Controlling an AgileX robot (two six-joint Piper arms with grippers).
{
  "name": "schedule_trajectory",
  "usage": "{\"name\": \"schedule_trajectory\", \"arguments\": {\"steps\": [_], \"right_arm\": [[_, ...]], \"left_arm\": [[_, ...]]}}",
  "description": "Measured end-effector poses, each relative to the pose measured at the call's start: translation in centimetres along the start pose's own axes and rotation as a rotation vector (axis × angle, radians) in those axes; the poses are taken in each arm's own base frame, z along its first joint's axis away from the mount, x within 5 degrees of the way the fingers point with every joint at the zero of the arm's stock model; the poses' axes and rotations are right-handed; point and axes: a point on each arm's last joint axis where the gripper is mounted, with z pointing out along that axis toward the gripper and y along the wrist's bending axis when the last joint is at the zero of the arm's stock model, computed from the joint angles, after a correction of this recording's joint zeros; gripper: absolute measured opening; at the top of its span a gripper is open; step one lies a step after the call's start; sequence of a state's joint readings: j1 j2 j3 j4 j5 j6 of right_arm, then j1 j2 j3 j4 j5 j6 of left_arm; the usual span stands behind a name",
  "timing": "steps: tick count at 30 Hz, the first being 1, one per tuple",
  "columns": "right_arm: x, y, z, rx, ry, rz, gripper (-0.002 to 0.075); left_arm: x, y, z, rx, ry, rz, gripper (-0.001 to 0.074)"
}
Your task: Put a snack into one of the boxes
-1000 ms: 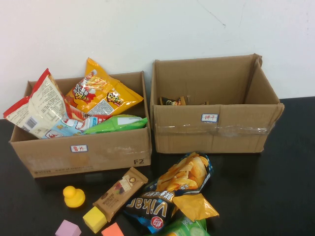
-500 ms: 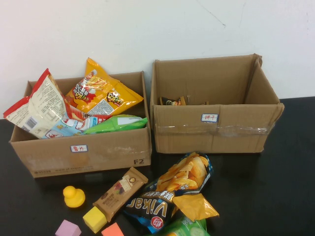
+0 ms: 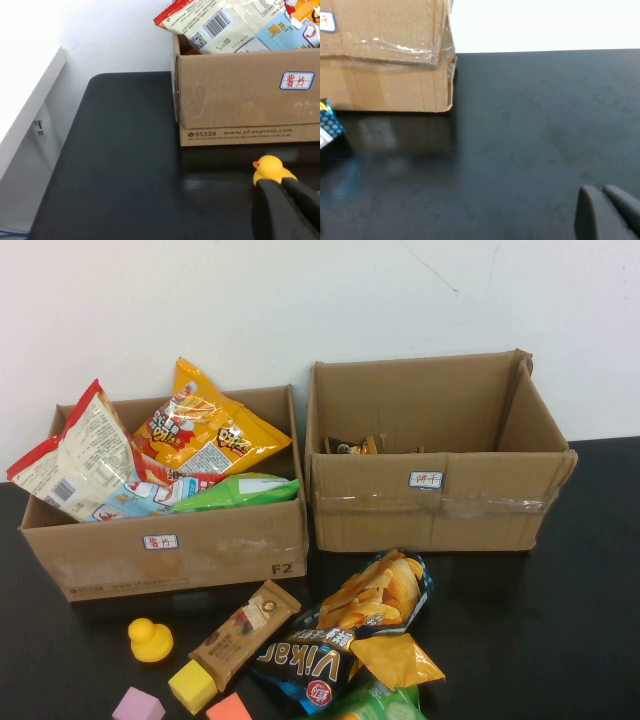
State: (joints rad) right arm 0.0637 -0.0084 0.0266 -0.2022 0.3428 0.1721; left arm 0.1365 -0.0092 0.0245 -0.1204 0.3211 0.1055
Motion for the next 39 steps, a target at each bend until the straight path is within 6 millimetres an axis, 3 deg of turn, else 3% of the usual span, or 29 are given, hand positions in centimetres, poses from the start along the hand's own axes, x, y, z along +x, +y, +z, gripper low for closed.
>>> {"name": "schedule_trajectory", "arguments": {"steps": [24, 26, 31, 36, 39], "right_arm": [[-0.2, 0.1, 0.0, -0.006, -0.029, 0.022, -0.0001], [-1.2, 0.1, -0.3, -0.011, -0.071, 0.075, -0.0001], [-6.8, -0.3, -3.4, -0.025, -0.236, 0.243, -0.0001], [-11.3, -1.5, -7.4, 0.081, -0.353, 0.145, -0.0001], [-12.4, -1.8, -7.8, 0.120, -0.367, 0.089, -0.0001]], "left_arm": [[0.0, 0.0, 0.0, 0.001, 0.001, -0.006, -0.0001], [0.0, 0.0, 0.0, 0.001, 0.001, -0.006, -0.0001], [0.0, 0.0, 0.0, 0.001, 0.001, -0.006, -0.0001], [0.0, 0.0, 0.0, 0.001, 0.001, -0.006, -0.0001], [0.0, 0.0, 0.0, 0.001, 0.001, -0.006, -0.0001]]}}
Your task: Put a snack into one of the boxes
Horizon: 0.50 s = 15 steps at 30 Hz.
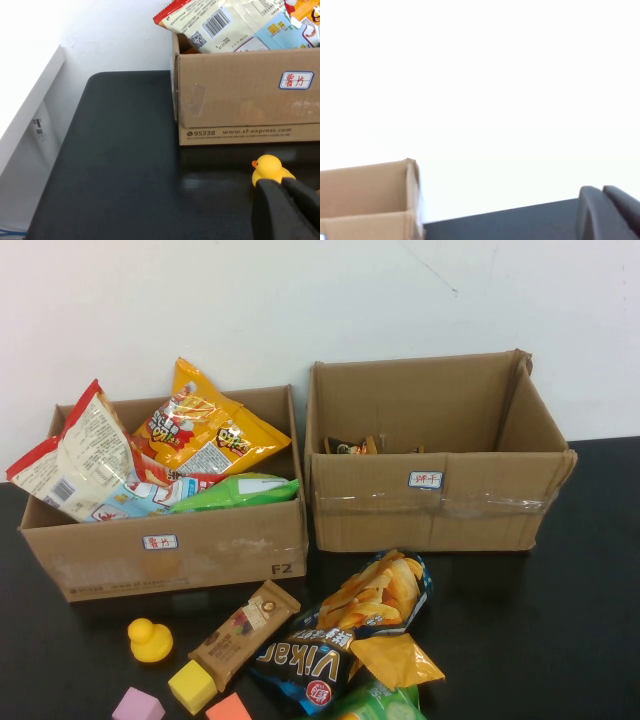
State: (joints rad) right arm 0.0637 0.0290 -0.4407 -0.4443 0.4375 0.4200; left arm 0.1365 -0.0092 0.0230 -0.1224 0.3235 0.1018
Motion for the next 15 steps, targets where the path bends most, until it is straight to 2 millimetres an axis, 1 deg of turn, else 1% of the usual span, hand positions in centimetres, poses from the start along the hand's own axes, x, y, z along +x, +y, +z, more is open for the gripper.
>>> {"name": "schedule_trajectory", "arguments": {"steps": [5, 12, 15], "right_arm": [[-0.2, 0.2, 1.0, 0.002, 0.036, -0.049, -0.0001], [-0.6, 1.1, 4.6, -0.032, 0.153, -0.265, -0.0001], [-0.8, 1.8, 6.6, -0.067, 0.171, -0.328, -0.0001]], "left_arm": [[0.0, 0.0, 0.0, 0.000, 0.000, 0.000, -0.0001], [0.0, 0.0, 0.0, 0.000, 0.000, 0.000, -0.0001], [0.0, 0.0, 0.0, 0.000, 0.000, 0.000, -0.0001]]}}
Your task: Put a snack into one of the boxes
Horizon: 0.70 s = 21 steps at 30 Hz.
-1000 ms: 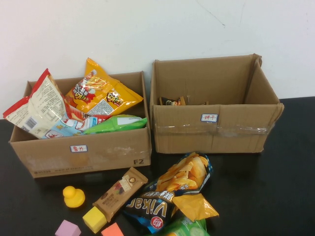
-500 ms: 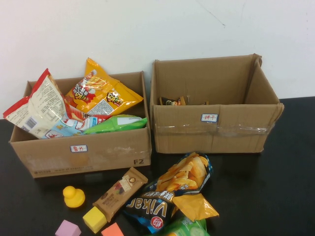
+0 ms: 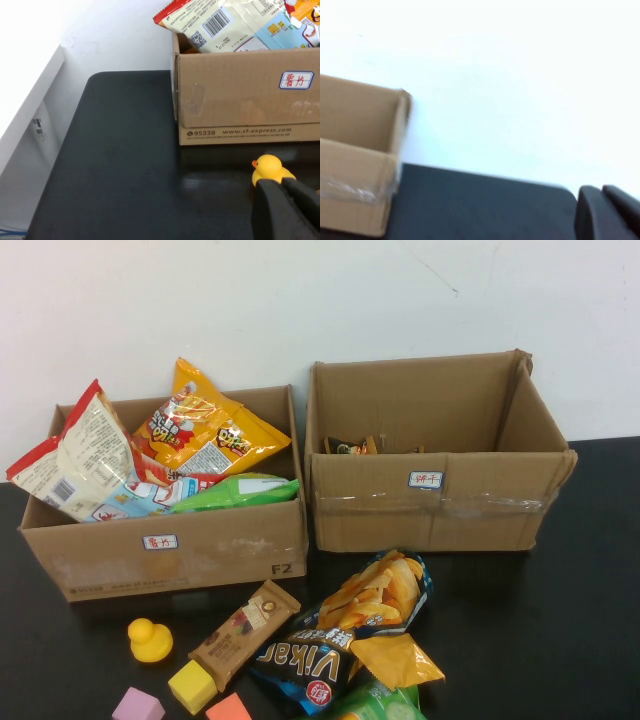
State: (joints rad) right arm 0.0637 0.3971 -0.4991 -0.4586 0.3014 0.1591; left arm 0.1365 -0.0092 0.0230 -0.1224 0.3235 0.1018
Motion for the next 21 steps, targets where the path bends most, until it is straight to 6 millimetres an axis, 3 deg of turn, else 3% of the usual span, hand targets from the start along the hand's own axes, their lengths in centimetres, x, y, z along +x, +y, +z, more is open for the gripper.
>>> {"name": "schedule_trajectory", "arguments": {"steps": [5, 10, 17, 21], "right_arm": [[-0.9, 1.2, 3.4, -0.087, -0.014, -0.042, -0.0001], [-2.0, 3.3, 6.1, -0.219, 0.107, -0.121, -0.0001], [-3.5, 8.1, 9.9, -0.401, 0.353, -0.368, 0.0005], [-3.9, 11.6, 11.5, -0.488, 0.458, -0.465, 0.0076]], "left_arm": [[0.0, 0.0, 0.0, 0.000, 0.000, 0.000, -0.0001], [0.0, 0.0, 0.0, 0.000, 0.000, 0.000, -0.0001], [0.0, 0.0, 0.0, 0.000, 0.000, -0.002, -0.0001], [0.0, 0.0, 0.0, 0.000, 0.000, -0.002, -0.0001]]}}
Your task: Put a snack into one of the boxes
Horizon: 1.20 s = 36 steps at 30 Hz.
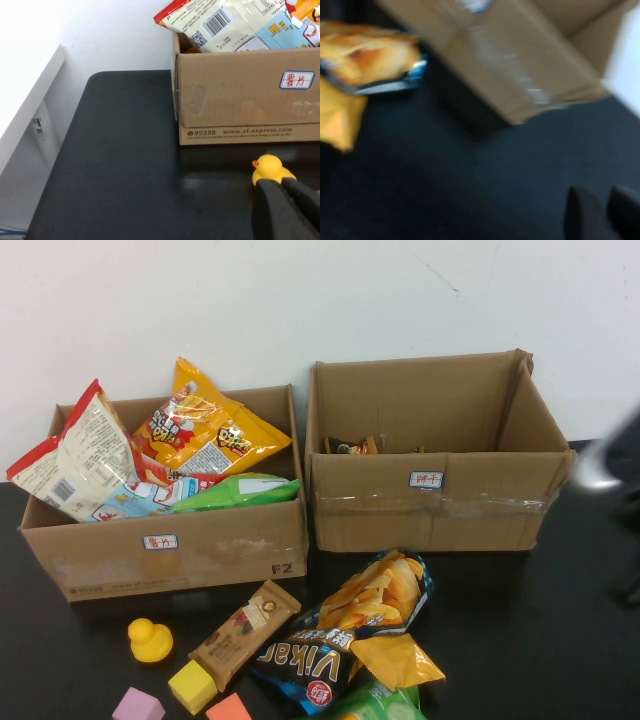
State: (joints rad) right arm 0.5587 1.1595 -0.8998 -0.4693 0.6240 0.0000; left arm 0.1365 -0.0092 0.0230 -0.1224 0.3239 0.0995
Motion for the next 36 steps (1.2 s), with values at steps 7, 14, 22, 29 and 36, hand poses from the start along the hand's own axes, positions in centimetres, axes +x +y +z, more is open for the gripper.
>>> {"name": "schedule_trajectory", "arguments": {"steps": [7, 14, 22, 29, 36], "right_arm": [[-3.2, 4.1, 4.4, -0.280, 0.191, -0.017, 0.0471], [-5.3, 7.9, 9.8, -0.581, 0.273, -0.171, 0.0587], [-5.4, 11.9, 14.7, -0.635, 0.265, -0.284, 0.0591], [-5.1, 14.1, 17.8, -0.607, 0.237, -0.253, 0.0591], [-4.1, 15.0, 20.8, -0.536, 0.262, -0.209, 0.0591]], "left_arm": [[0.0, 0.0, 0.0, 0.000, 0.000, -0.002, -0.0001], [0.0, 0.0, 0.0, 0.000, 0.000, -0.002, -0.0001], [0.0, 0.0, 0.0, 0.000, 0.002, -0.002, -0.0001], [0.0, 0.0, 0.0, 0.000, 0.002, 0.000, -0.0001], [0.0, 0.0, 0.0, 0.000, 0.002, 0.000, -0.0001]]}}
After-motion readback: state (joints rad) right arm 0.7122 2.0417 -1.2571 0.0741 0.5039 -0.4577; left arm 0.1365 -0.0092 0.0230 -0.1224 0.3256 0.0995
